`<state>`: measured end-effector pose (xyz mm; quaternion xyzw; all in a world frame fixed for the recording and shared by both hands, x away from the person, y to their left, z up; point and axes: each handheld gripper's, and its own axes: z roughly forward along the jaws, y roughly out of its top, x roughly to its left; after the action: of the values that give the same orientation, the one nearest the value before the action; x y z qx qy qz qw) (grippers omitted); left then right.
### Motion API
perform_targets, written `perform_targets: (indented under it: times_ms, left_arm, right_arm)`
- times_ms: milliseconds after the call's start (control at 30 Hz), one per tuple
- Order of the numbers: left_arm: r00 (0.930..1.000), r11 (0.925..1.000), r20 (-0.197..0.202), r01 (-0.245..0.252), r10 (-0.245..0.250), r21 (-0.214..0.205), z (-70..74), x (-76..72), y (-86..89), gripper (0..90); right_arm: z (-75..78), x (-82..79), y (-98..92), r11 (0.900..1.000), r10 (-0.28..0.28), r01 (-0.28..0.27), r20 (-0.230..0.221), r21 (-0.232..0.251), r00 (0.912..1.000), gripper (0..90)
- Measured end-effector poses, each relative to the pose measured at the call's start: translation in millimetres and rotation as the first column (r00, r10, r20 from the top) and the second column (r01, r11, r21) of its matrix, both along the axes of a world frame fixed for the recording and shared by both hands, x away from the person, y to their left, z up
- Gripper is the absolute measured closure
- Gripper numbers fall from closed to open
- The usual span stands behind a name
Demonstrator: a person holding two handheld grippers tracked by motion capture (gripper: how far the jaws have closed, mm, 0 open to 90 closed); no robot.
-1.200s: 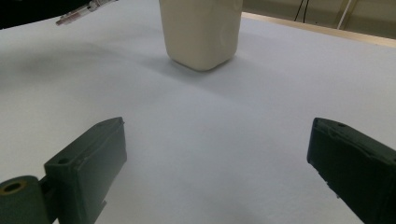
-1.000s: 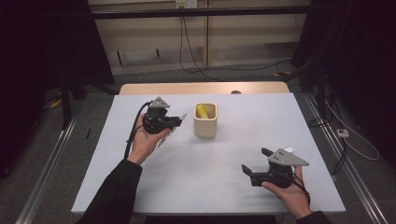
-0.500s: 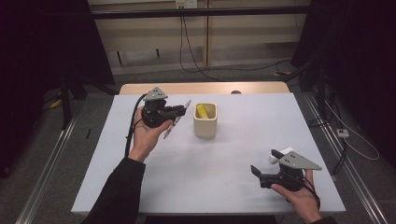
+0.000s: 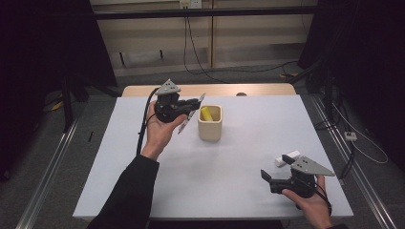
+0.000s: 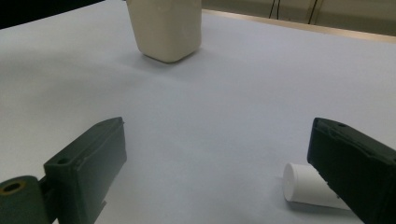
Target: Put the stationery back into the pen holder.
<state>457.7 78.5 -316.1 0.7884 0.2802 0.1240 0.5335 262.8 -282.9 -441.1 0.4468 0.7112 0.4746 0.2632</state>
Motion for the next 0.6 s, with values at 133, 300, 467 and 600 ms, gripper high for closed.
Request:
perform_targets:
  times_ms: [133,300,467,600]
  left_arm:
    - [1.0,0.9991,0.004,0.0,0.0,-0.042,6.1,6.8,-6.2,80.8]
    - [0.9997,0.9982,0.022,-0.005,0.006,-0.06,8.0,14.1,-15.6,80.8]
    - [0.9991,0.9973,0.041,0.011,-0.008,-0.072,7.8,20.1,-28.4,80.7]
    - [0.9988,0.9956,0.049,0.006,-0.001,-0.094,11.4,26.2,-37.6,80.8]
  right_arm:
    - [-0.8,0.5,-0.4,1.0,-0.005,0.005,0.001,0.007,1.0,4.4]
    - [-1.2,0.8,-1.5,0.9999,-0.008,0.008,0.008,0.013,0.9999,4.6]
    - [-1.6,1.0,-0.5,0.9999,-0.005,0.005,0.005,0.012,1.0,4.6]
    - [-2.2,0.6,-0.8,0.9999,-0.006,0.006,0.004,0.016,1.0,4.6]
